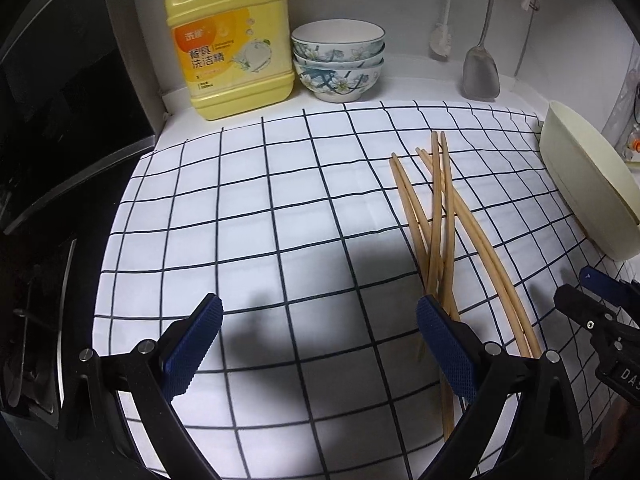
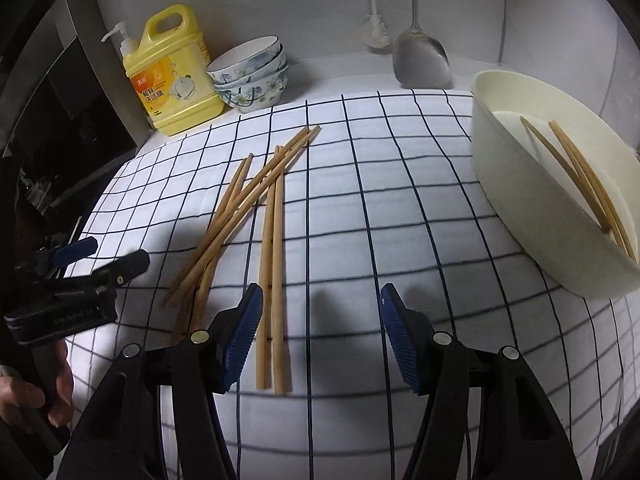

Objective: Organize utensils
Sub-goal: 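Move the right tool back over the chopsticks on the grid mat, then lower the right tool onto a wooden chopstick and close it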

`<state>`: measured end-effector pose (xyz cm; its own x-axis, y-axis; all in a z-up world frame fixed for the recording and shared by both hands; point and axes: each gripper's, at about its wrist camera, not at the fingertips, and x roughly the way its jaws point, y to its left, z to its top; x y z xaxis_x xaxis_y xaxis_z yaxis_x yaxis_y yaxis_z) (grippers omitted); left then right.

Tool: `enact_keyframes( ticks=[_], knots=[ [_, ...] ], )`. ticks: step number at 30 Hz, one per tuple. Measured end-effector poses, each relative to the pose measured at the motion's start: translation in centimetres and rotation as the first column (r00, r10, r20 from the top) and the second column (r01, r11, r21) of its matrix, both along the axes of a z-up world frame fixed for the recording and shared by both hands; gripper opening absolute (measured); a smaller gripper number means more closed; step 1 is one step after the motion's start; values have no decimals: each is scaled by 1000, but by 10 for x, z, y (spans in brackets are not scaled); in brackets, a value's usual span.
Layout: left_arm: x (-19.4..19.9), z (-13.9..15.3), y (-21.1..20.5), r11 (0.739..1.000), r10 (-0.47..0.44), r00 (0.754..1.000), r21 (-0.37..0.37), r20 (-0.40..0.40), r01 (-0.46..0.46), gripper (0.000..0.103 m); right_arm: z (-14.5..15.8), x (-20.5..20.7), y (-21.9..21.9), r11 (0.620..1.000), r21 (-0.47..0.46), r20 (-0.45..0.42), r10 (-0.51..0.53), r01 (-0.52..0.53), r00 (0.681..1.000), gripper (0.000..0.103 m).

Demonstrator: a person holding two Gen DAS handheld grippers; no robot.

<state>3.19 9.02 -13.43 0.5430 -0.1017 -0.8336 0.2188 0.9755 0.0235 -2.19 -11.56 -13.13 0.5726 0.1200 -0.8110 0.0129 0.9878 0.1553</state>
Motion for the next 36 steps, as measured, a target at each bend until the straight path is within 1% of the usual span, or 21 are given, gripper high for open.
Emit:
enact_keyframes(
  ticks=[7, 10, 12, 18, 22, 29, 32, 36],
  knots=[
    [4, -7, -12, 999, -37, 999, 11, 24, 37, 96, -12, 18, 7, 999, -18, -2, 31, -31, 1000, 58],
    [6, -9, -14, 999, -46, 999, 4, 22, 46, 96, -19, 24, 11, 998, -42, -26, 40, -41, 999, 58],
    [6, -9, -14, 999, -47, 999, 2, 19, 47, 96, -22, 25, 11, 999, -34, -36, 41, -42, 999, 58],
    [4, -12, -17, 997, -70, 997, 18, 29, 69, 96, -24, 27, 15, 996, -71, -35, 43, -45, 998, 58],
    [5, -14, -16, 997, -72, 997, 7, 22, 72, 96, -26, 27, 15, 996, -75, -37, 41, -43, 998, 58],
    [6, -16, -15, 997, -75, 997, 11, 24, 75, 96, -28, 26, 21, 988, -138, -32, 69, -73, 997, 58],
    [7, -16, -13, 997, -76, 997, 4, 20, 76, 96, -29, 27, 21, 987, -146, -26, 70, -73, 997, 58],
    [5, -15, -15, 997, -81, 996, 16, 27, 81, 96, -29, 28, 17, 987, -149, -26, 61, -64, 998, 58]
  ],
)
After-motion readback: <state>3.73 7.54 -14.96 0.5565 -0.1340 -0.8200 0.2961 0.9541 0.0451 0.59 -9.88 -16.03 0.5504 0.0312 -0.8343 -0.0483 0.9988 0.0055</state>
